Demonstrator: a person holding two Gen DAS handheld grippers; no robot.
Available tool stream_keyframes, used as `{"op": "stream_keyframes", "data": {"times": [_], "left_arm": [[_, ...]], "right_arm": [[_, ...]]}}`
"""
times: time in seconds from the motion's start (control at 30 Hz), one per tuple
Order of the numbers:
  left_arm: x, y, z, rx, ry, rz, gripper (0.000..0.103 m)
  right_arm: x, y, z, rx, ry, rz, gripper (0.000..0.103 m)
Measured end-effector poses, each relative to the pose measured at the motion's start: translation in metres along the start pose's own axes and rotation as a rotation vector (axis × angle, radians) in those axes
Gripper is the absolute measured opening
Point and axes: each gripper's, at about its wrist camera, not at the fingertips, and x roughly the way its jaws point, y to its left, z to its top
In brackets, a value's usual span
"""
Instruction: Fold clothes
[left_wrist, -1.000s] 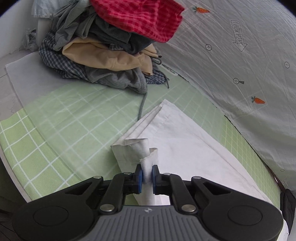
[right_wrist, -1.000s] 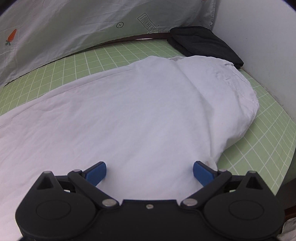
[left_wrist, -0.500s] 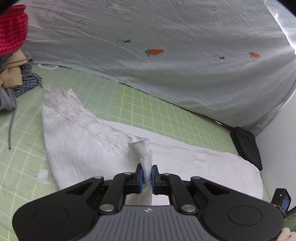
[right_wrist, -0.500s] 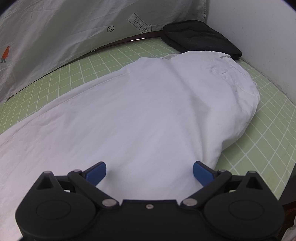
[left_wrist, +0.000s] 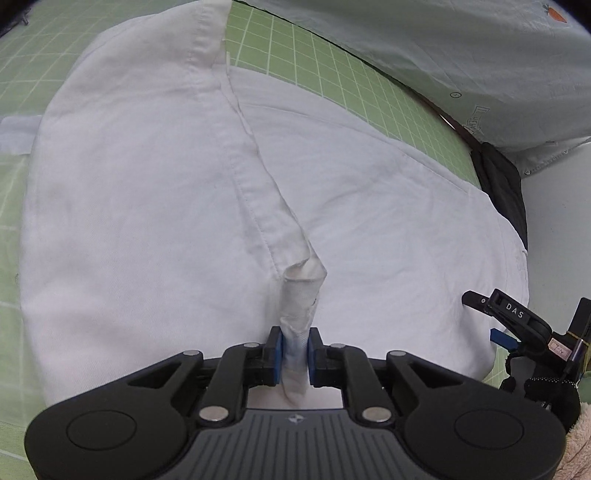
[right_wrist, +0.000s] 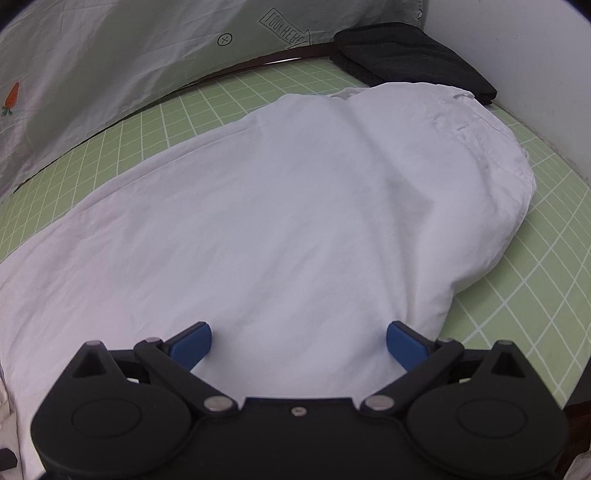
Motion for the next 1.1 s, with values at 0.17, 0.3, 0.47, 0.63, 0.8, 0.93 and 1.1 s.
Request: {"op": "stream_keyframes", "data": {"times": [0.17, 0.3, 0.47, 0.63, 0.8, 0.93, 1.1], "left_arm": [[-0.035, -0.002, 0.01, 0.007, -0.126, -0.02, 0.05], [-0.054, 0.017, 0.02, -0.052, -0.214, 0.181, 0.068], [-0.058, 0.06, 0.023, -0.186, -0.176, 0.389, 0.068], [-0.06, 0.089, 0.016, -0.259, -0.138, 0.395, 0.069], [-0.056, 0.092, 0.024, -0.201, -0.114, 0.411, 0.072], [-0.051, 0.089, 0.028, -0.138, -0.089, 0.413, 0.075], [-0.048, 0.089, 0.033, -0.086, -0.071, 0.395, 0.081]], "right_arm": [[-0.01, 0.013, 0.013, 0.013, -0.04, 0.093, 0.102], [-0.008, 0.037, 0.022, -0.006, -0.033, 0.269, 0.102], [0.021, 0.072, 0.016, 0.09, 0.148, 0.603, 0.101], [0.03, 0.123, -0.003, 0.046, 0.262, 0.82, 0.083], [0.04, 0.169, -0.019, -0.012, 0.358, 0.943, 0.065], [0.042, 0.193, -0.019, -0.048, 0.372, 0.965, 0.063], [0.049, 0.215, -0.011, -0.066, 0.365, 0.981, 0.063]]}}
